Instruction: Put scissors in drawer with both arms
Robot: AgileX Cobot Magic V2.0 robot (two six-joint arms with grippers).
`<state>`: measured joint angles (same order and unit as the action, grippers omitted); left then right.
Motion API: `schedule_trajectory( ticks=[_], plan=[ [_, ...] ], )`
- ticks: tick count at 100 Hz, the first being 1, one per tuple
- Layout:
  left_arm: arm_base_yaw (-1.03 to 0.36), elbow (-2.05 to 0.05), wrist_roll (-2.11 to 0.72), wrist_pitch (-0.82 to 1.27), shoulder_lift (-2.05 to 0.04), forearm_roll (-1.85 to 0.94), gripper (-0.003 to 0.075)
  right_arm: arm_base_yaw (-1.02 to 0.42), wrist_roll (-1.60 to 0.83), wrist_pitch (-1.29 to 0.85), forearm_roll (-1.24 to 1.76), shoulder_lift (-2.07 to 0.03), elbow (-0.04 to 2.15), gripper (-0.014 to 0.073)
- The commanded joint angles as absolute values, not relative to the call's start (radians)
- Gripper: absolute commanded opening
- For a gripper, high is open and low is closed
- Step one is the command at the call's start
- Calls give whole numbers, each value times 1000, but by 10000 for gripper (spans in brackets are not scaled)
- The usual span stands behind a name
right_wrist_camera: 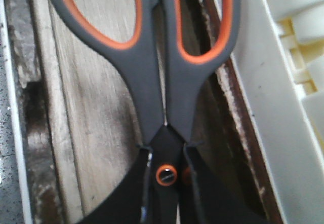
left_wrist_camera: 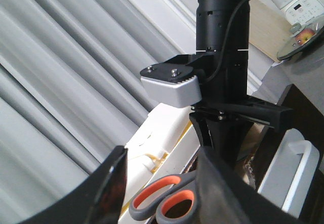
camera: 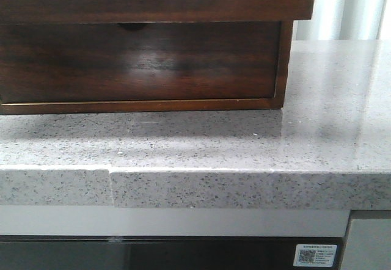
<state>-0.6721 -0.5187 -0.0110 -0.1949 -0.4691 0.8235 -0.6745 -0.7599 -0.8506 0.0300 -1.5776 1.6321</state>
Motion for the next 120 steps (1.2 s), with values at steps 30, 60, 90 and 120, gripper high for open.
schedule_trajectory(
  ticks=[30, 60, 90, 120],
  plan=[
    [-681, -545, 0, -239, -472, 798, 304, -674, -769, -787, 20, -1555, 1665, 270],
    [-681, -545, 0, -190, -430, 798, 286, -674, -684, -828, 20, -1517, 1665, 196],
    [-681, -543, 0, 51, -247, 593, -17, -674, -611, -842, 45, -1365, 1650, -57],
    [-681, -431, 0, 67, -110, 431, -19, -674, -611, -616, 142, -1106, 1403, -57]
  ],
)
